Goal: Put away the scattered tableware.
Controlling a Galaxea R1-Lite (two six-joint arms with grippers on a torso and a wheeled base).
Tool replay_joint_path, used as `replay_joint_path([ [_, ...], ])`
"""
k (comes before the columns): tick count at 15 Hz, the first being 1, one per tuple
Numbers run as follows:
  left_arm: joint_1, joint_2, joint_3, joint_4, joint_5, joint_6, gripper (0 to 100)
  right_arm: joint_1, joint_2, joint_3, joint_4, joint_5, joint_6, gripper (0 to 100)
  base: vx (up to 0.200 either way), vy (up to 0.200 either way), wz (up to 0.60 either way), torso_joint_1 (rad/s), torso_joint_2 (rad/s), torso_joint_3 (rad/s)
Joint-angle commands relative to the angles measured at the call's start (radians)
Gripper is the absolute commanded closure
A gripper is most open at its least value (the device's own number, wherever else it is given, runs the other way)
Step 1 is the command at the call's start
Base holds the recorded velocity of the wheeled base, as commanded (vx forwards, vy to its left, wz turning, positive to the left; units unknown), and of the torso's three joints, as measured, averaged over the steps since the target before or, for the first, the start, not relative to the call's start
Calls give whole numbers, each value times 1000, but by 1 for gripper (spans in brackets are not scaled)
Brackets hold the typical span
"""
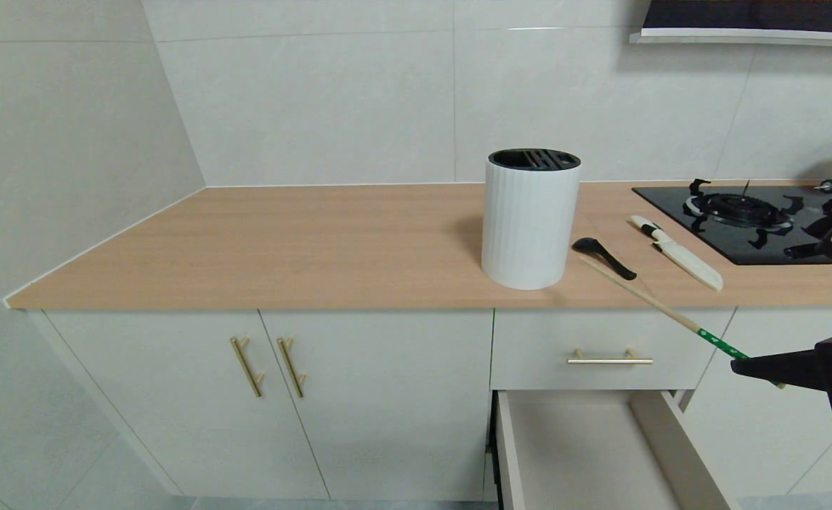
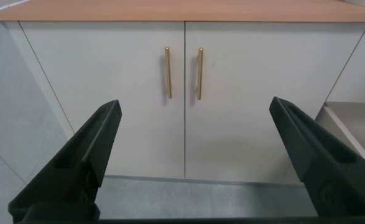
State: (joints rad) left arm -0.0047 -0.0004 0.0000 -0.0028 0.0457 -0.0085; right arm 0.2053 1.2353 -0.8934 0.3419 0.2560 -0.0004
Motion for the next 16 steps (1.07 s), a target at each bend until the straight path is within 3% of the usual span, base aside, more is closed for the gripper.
replay_joint_path([
  [1,0,0,0,0,0,1,0,0,39,33,-26,-1,-6,100,0,0,0,0,0,0],
  [6,0,0,0,0,0,-1,0,2,79,80,-43,2,-75,100,0,0,0,-44,103,61],
  [16,0,0,0,0,0,-1,0,3,154,96,-43,2,-107,100,0,0,0,-168,452,278],
])
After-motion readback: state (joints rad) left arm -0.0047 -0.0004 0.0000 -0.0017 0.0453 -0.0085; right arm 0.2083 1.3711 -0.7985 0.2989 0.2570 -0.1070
